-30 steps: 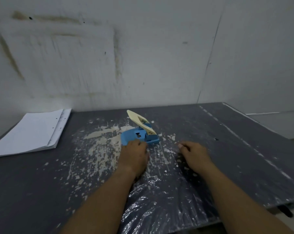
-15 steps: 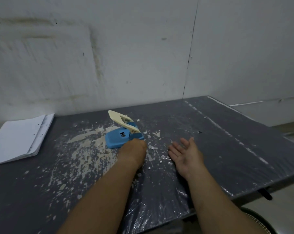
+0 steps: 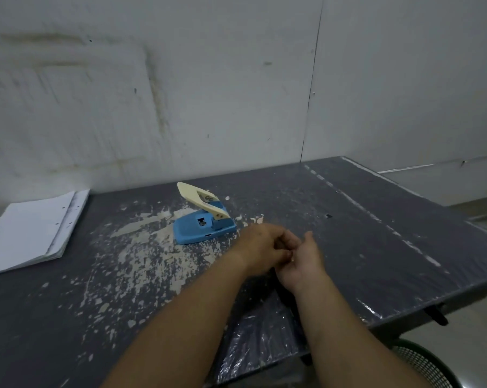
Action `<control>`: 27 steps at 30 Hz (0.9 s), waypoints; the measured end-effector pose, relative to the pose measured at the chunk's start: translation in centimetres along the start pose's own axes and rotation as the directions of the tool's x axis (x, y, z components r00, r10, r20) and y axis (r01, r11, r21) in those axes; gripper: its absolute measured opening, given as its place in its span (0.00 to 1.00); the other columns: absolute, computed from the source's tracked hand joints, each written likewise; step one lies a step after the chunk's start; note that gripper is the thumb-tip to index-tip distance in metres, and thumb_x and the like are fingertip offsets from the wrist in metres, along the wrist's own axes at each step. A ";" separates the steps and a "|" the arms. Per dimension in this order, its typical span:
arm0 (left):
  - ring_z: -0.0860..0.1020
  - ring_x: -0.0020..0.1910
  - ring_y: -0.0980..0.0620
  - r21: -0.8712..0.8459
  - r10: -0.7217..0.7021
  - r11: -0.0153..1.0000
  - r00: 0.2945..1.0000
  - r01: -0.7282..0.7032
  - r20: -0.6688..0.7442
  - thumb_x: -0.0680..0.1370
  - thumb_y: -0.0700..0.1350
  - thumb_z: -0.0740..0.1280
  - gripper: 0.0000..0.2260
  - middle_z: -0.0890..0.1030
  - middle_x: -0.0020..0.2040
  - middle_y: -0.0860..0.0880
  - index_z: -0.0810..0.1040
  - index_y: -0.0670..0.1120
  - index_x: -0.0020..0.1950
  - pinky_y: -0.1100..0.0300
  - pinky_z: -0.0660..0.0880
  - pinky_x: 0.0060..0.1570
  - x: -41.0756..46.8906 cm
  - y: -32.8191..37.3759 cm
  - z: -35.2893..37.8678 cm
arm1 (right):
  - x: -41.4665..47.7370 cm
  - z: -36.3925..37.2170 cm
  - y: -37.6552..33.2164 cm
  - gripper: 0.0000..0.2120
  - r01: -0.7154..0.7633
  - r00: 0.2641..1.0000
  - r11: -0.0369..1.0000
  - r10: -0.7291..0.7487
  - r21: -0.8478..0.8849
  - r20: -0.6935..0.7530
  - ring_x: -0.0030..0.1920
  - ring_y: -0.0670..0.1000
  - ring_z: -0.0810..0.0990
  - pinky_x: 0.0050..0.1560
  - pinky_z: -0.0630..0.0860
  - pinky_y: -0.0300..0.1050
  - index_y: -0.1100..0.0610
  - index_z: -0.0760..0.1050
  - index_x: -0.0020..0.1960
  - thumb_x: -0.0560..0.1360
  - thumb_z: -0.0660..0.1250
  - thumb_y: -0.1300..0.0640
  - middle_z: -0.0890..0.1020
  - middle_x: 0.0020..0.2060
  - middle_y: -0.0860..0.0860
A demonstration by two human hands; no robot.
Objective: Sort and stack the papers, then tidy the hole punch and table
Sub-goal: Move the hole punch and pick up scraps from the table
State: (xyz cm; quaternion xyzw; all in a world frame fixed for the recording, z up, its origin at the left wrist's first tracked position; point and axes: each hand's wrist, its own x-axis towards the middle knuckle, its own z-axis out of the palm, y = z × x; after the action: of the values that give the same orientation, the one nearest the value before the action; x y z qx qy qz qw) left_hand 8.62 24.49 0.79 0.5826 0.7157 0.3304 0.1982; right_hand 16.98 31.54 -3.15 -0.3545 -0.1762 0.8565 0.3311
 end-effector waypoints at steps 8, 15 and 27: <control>0.80 0.51 0.51 0.309 -0.099 0.942 0.987 0.134 -0.128 0.78 0.47 0.67 0.08 0.83 0.53 0.50 0.81 0.50 0.56 0.53 0.78 0.53 -0.8 -2.2 -0.2 | 0.2 -0.4 -1.3 0.26 0.032 0.999 0.989 -0.034 0.144 0.014 0.67 0.64 0.73 0.66 0.71 0.55 0.67 0.64 0.72 0.85 0.48 0.48 0.72 0.67 0.66; 0.79 0.57 0.45 0.581 -0.207 0.800 0.978 0.149 0.034 0.79 0.48 0.61 0.14 0.80 0.61 0.45 0.81 0.49 0.61 0.49 0.77 0.56 -0.2 -1.8 -0.3 | 0.4 -1.0 -1.7 0.27 0.089 0.996 0.991 -0.088 0.099 -0.020 0.69 0.64 0.72 0.70 0.68 0.58 0.64 0.63 0.74 0.84 0.48 0.46 0.72 0.69 0.64; 0.79 0.55 0.44 0.741 -0.089 0.672 0.992 -0.008 0.092 0.79 0.51 0.64 0.10 0.81 0.58 0.46 0.82 0.53 0.57 0.51 0.77 0.50 -0.9 -0.9 -0.3 | 0.1 -1.0 -1.0 0.27 0.103 0.995 0.994 -0.102 0.029 -0.021 0.71 0.63 0.69 0.72 0.65 0.57 0.63 0.61 0.76 0.85 0.47 0.46 0.71 0.70 0.64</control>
State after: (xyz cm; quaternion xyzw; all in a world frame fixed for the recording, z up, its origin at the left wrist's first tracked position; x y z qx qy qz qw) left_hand 7.99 23.45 0.22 0.6157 0.7875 -0.0276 -0.0044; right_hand 18.11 32.40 -3.34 -0.3483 -0.1780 0.8375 0.3816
